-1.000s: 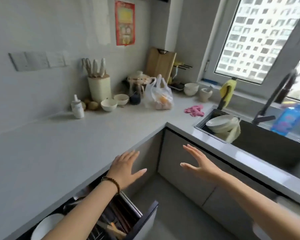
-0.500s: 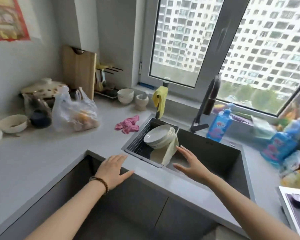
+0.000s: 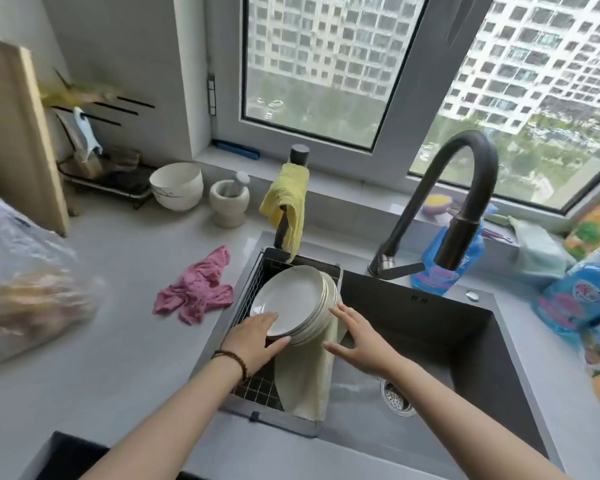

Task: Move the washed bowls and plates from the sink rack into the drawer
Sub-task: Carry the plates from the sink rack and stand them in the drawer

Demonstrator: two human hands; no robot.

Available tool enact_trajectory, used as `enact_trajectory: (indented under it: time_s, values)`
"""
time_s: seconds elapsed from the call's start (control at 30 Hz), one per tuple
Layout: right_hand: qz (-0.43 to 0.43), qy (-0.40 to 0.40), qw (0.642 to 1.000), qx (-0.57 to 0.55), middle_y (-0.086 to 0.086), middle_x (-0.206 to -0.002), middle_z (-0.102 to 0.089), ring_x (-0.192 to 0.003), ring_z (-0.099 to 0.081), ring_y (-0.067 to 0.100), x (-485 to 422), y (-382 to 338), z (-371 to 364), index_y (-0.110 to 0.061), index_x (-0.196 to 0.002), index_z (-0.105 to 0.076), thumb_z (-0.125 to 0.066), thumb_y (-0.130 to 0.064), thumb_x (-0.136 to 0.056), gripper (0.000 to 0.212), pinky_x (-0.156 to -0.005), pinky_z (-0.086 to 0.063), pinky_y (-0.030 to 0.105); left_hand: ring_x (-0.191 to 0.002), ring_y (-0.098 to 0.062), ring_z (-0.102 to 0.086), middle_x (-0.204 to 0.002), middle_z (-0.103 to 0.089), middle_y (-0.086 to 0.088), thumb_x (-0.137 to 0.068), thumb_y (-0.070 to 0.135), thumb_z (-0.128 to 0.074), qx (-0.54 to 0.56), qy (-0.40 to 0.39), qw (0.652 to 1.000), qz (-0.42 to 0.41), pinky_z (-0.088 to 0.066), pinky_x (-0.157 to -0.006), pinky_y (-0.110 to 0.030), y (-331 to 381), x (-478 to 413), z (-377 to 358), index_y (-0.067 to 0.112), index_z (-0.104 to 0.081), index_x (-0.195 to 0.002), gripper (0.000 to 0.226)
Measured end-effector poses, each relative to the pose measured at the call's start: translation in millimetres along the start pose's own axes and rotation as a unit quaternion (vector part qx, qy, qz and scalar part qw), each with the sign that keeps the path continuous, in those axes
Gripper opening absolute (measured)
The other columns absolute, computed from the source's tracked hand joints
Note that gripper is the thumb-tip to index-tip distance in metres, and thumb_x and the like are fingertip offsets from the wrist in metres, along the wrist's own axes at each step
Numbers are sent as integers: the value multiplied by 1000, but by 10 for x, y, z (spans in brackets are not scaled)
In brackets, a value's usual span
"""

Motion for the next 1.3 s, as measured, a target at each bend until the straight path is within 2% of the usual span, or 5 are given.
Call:
enact_trajectory:
  time_s: [0.47,0.8,1.07,1.2,1.3]
  values:
    - [54,-29,994,95,-13,-164,8,-151,9,9,-650,460,-180,-39,-155,-9,-51,-57,-93,77,-117,4,25,-101,-18,-63,-108,-70,-4,-92,36,-52,158,-6,987,23,-50,-88,-34,275,-923,-413,20,-67,-111,29]
    - [64,-37,992,98,-20,-159,16,-151,10,10,-680,531,-236,-45,-152,-2,-49,-59,-93,77,-119,1,27,-111,-11,-61,-117,-67,5,-92,43,-51,203,35,977,48,-49,-95,-30,228,-901,-477,28,-64,-117,32]
    - [36,-50,994,91,-12,-163,13,-151,9,12,-681,478,-246,-43,-154,-6,-41,-66,-90,77,-123,-4,36,-71,-21,-62,-75,-69,-6,-96,35,-44,194,109,975,20,-50,-66,-36,212,-850,-233,13,-70,-92,34]
    - [17,-55,994,89,-11,-164,10,-152,9,13,-671,424,-207,-41,-154,-9,-22,-80,-75,90,-124,-4,38,-58,-17,-54,-61,-59,0,-96,32,-44,219,130,967,20,-42,-54,-31,160,-834,-115,12,-65,-78,34]
    - [0,-56,994,89,-8,-165,8,-152,9,15,-667,387,-188,-39,-155,-11,-33,-73,-86,80,-124,-4,42,-51,-9,-43,-53,-46,7,-96,29,-45,220,139,965,23,-30,-48,-20,113,-817,19,13,-58,-68,35]
Point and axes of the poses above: each hand's wrist, its own x-axis away from the middle knuckle, its own z-axis out of the back of the hand, y = z × x, the point moved 5 cm from there along -x, towards the middle knuckle
